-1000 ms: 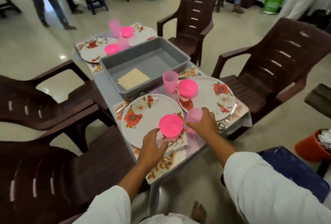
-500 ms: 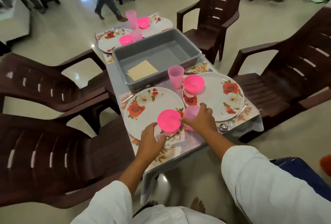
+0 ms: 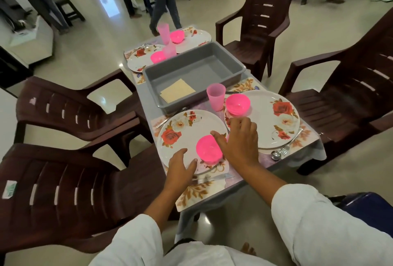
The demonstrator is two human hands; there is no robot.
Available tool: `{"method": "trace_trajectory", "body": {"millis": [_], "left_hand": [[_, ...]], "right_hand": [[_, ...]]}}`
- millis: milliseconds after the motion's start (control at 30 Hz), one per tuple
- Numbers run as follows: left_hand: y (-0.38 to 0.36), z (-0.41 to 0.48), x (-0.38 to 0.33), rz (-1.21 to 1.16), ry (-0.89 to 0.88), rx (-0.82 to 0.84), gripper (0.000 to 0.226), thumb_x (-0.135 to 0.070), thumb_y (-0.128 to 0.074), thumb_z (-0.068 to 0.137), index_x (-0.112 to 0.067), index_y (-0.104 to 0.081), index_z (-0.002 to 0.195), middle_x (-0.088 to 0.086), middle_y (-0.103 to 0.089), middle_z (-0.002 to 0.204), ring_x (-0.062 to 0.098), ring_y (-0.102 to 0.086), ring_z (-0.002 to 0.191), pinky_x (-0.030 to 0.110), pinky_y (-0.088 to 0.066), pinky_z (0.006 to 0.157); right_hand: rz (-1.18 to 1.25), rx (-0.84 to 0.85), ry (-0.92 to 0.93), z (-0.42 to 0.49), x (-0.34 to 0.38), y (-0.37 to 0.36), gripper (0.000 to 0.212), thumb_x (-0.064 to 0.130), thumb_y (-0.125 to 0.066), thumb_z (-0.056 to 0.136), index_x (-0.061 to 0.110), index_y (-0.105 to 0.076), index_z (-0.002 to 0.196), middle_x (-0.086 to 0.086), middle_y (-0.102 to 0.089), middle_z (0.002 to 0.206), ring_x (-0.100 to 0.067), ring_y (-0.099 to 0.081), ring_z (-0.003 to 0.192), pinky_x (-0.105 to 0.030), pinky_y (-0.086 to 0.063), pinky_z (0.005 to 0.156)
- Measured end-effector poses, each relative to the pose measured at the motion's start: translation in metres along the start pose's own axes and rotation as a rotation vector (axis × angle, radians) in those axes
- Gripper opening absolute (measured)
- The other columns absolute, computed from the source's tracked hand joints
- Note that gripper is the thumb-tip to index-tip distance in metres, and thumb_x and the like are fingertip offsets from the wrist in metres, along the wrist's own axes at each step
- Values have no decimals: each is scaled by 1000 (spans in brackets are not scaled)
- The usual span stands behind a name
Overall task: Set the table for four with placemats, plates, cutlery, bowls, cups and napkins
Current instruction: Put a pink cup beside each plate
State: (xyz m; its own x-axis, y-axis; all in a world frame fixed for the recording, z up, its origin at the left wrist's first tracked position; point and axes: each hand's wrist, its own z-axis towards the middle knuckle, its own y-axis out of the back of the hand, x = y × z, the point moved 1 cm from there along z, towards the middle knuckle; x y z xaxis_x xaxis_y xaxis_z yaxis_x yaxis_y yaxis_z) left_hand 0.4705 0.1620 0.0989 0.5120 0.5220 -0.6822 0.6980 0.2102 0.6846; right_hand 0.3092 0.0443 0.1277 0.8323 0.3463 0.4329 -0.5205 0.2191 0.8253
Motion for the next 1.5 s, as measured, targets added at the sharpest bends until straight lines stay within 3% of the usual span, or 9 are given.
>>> {"method": "trace_trajectory", "body": {"millis": [100, 333, 533, 767, 967, 1233, 1500], "left_hand": [[9, 11, 10, 5, -24, 18, 56, -39, -60, 99, -21, -40, 148, 1, -42, 155, 21, -42, 140, 35, -38, 111], [33, 45, 39, -10, -109, 59, 54, -42, -59, 99, -23, -41, 146, 0, -46, 151, 20, -44, 137, 41, -40, 112], [53, 65, 73, -76, -172, 98, 51, -49, -58, 95, -31, -43, 140, -4, -50, 146, 19, -48, 133, 48, -48, 107], [76, 80, 94, -88, -248, 82, 43, -29, -61, 99, -15, -52, 138, 4, -56, 139, 21, -49, 129, 28, -38, 102], [77, 87, 101, -98, -247, 101, 41, -31, -58, 100, -15, -52, 138, 4, -55, 140, 21, -49, 130, 25, -35, 99], [64, 90, 97, -121, -216, 92, 42, -35, -58, 99, -18, -52, 138, 3, -56, 139, 22, -52, 127, 44, -48, 106], [48, 94, 68, -55, -180, 43, 44, -38, -57, 100, -20, -51, 139, 0, -56, 140, 21, -51, 129, 47, -47, 107]], "right_hand": [[-1, 29, 2, -6, 12, -8, 58, 71, -55, 87, 21, -59, 116, -5, -60, 116, -19, -50, 100, -33, -53, 83], [-5, 125, 34, -23, 44, -30, 46, 56, -63, 91, 18, -63, 118, -5, -63, 116, -21, -55, 102, -31, -50, 83], [-8, 308, 9, -35, 84, -62, 40, 46, -64, 94, 15, -64, 119, -7, -63, 118, -27, -56, 110, -38, -50, 93], [-51, 507, -49, -42, 119, -82, 51, 48, -57, 98, 17, -54, 138, -5, -56, 138, -27, -49, 127, -39, -44, 102], [-70, 564, -93, -41, 126, -85, 57, 51, -55, 99, 20, -47, 146, -3, -51, 148, -25, -47, 134, -39, -42, 108], [-16, 551, -115, -36, 114, -88, 55, 48, -53, 100, 20, -46, 147, -3, -50, 150, -25, -46, 137, -38, -38, 112], [59, 541, -61, -9, 82, -84, 56, 49, -53, 100, 20, -46, 148, -2, -49, 151, -22, -46, 138, -37, -40, 112]]}}
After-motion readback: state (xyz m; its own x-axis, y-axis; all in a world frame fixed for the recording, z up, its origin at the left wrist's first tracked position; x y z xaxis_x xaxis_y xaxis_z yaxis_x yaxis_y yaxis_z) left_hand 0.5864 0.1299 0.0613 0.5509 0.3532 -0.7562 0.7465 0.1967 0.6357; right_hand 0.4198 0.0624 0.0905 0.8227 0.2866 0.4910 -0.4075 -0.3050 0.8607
